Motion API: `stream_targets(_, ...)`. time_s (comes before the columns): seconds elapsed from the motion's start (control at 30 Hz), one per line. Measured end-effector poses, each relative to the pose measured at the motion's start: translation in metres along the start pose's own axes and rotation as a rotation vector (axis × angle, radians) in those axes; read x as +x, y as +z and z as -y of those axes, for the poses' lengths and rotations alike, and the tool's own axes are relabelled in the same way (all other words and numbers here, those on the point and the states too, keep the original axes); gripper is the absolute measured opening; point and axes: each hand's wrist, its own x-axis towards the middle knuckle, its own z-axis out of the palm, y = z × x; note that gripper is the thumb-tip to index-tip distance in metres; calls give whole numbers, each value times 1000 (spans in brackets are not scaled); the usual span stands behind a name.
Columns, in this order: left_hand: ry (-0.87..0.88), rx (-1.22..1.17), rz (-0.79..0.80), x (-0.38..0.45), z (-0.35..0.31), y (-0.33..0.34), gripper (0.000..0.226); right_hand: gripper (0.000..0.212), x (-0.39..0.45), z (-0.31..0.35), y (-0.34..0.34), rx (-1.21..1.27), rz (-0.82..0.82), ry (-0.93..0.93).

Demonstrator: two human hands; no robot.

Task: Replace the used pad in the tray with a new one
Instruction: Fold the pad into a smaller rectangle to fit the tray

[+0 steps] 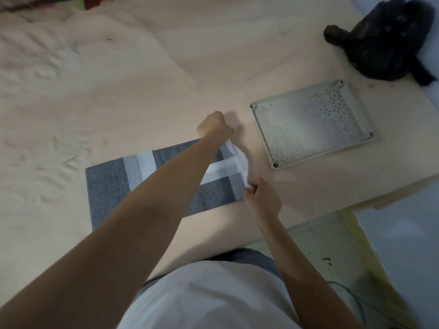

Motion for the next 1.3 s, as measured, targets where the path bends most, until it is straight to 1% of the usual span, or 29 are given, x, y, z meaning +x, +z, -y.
stream_targets(0.07, 7, -19, 7, 0, 8, -9, 26, 15, -8, 7, 1, -96, -58, -100)
stream_targets(0.17, -6, -76, 28, -1, 24, -24, 19, 14, -20, 23, 8, -241, -168, -319)
stream_targets(0.27, -31, -181, 48, -2, 47, -41, 24, 11, -35, 44, 20, -223, -238, -495)
stream_targets(0.37, -50, -312, 59, 0, 75, -58, 26, 12, -48, 67, 34, -158, -317, -682)
stream_targets(0.47, -63, -393, 80, -2, 105, -75, 20, 15, -60, 85, 52, -149, -299, -806)
stream_targets(0.6, -106, -436, 65, -6, 146, -87, 21, 17, -76, 104, 77, -218, -212, -929)
stream_targets(0.67, -140, -447, 62, -7, 164, -87, 22, 13, -79, 110, 89, -306, -179, -966)
stream_targets(0.8, -173, -490, 72, -10, 191, -84, 17, 26, -77, 115, 111, -425, -100, -994)
stream_targets(0.93, -202, -606, 56, -11, 211, -73, 13, 26, -76, 115, 125, -389, -84, -987)
stream_targets(1.07, -180, -665, 59, -16, 219, -61, 32, 26, -70, 111, 123, -333, -109, -962)
stream_targets(1.13, -193, -642, 52, -22, 221, -55, 42, 37, -59, 107, 117, -375, -115, -911)
stream_targets(1.2, -188, -562, 34, -29, 224, -49, 45, 49, -45, 101, 114, -427, -131, -867)
stream_targets(1.3, -189, -519, 2, -39, 229, -39, 42, 55, -28, 93, 116, -499, -128, -841)
